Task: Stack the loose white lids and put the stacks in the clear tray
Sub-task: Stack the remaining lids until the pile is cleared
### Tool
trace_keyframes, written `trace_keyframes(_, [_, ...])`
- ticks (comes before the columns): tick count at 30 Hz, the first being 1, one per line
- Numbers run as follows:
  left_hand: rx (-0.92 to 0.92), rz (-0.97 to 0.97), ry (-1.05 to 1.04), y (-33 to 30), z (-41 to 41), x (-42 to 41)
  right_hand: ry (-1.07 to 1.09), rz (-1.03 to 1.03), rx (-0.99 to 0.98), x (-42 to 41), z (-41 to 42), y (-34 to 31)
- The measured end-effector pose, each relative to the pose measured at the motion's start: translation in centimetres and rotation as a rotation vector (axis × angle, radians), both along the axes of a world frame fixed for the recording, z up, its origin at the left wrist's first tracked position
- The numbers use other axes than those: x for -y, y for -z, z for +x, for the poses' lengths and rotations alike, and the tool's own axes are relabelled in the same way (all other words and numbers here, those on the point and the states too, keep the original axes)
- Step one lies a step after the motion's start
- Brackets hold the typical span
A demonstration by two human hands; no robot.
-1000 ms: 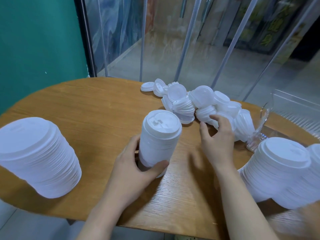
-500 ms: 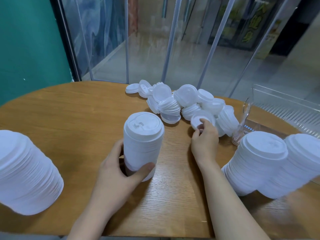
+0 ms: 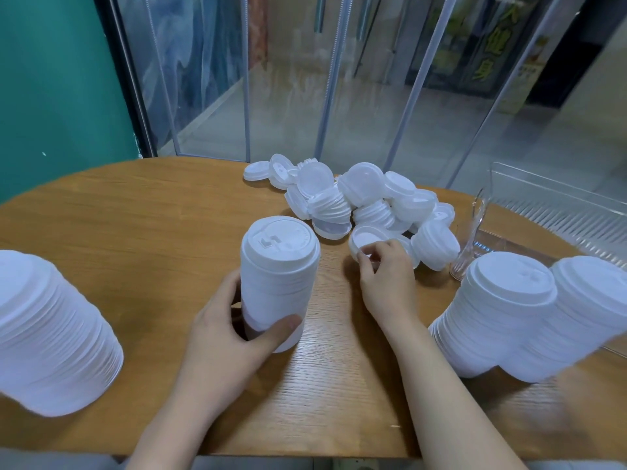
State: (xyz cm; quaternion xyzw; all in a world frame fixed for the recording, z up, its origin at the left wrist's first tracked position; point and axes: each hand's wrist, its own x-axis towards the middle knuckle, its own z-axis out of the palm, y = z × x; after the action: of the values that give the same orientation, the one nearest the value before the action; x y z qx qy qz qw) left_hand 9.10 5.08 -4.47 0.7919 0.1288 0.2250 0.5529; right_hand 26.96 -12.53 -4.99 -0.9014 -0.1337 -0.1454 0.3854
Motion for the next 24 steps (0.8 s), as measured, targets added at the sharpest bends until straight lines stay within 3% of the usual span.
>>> trace_keyframes(5, [0.011,-0.013,0.015,-0.2,0.0,0.0,-0.108,0.07,0.038,-0.1,-0.9,-0.8])
trace_keyframes(13, [-0.003,-0.005,0.012,-0.3,0.0,0.0,-0.198,0.375,-0.107,-0.1,-1.5,-1.9])
trace_keyframes(19, [-0.013,-0.002,-0.001,-0.4,0.0,0.1,-0.244,0.301,-0.298,0.1,-1.2,-0.9])
trace_keyframes(24, [-0.021,-0.006,-0.005,-0.5,-0.1,0.1,-0.21,0.268,-0.249,-0.1,-1.3,-1.0])
